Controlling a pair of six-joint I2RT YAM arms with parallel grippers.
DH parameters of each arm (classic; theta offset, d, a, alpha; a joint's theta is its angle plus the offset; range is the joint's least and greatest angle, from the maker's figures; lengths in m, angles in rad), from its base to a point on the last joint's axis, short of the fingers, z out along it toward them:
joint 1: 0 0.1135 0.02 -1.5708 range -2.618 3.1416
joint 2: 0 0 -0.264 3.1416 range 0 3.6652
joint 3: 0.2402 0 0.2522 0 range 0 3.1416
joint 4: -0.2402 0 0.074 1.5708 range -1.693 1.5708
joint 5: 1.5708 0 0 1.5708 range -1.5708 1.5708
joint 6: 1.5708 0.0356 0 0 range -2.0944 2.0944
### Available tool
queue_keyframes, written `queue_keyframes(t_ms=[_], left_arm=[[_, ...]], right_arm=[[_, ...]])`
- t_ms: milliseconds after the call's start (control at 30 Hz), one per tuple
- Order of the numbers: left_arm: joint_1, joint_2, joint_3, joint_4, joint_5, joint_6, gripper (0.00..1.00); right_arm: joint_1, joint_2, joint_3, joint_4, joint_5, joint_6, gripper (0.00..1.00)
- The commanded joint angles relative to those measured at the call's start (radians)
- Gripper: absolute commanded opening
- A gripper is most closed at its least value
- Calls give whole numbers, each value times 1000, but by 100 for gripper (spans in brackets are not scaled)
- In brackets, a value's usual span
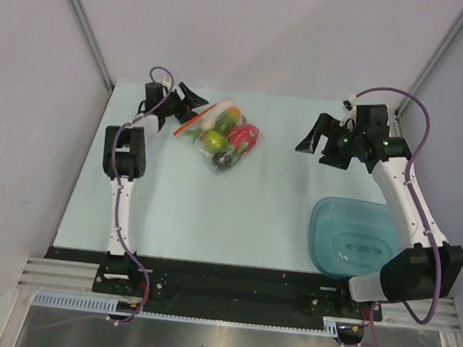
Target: Open the zip-top bag and remove the fake food
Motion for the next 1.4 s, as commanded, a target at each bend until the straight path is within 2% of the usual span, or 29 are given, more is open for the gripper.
queue_keyframes(t_ms=[0, 167, 267, 367, 400, 467, 500, 633, 700, 767, 967, 1100, 1167, 1300, 1367], left_arm=[[-20, 1, -109, 417, 29, -347, 92], [-61, 7, -178, 401, 51, -355, 86], [-108, -25, -267, 472, 66, -388, 83], [-139, -71, -319, 451, 90, -381, 62], [-151, -97, -365, 421, 89, -377, 50], [-155, -180, -409, 393, 74, -336, 39], [-155, -200, -423, 364, 71, -316, 26], [-158, -295, -445, 261, 112, -277, 0], [-162, -358, -492, 191, 120, -219, 0], [-173, -468, -540, 94, 109, -127, 0], [-237, -681, -548, -214, 81, 144, 0], [-279, -794, -570, -337, 66, 243, 0], [-296, -864, -607, -353, 77, 269, 0], [-323, -950, -655, -400, 109, 343, 0], [-326, -969, -692, -388, 144, 334, 0]], right_arm=[[1, 65, 60, 72, 1, 66, 100], [26, 102, 75, 49, -24, 86, 100], [58, 103, 101, -9, -33, 38, 100], [73, 94, 109, -57, -36, 3, 100], [73, 91, 120, -69, -54, 3, 100], [83, 74, 112, -83, -65, -16, 100], [96, 39, 65, -71, -56, -22, 100], [115, -68, -114, 58, -73, 25, 100], [118, -96, -145, 88, -93, 29, 100], [118, -102, -129, 38, -75, -9, 100], [119, -111, -154, 48, -88, -17, 100], [135, -105, -193, 173, -103, 41, 100], [138, -76, -179, 206, -127, 64, 100], [141, -42, -182, 401, -179, 76, 100], [147, -32, -196, 484, -211, 70, 100]])
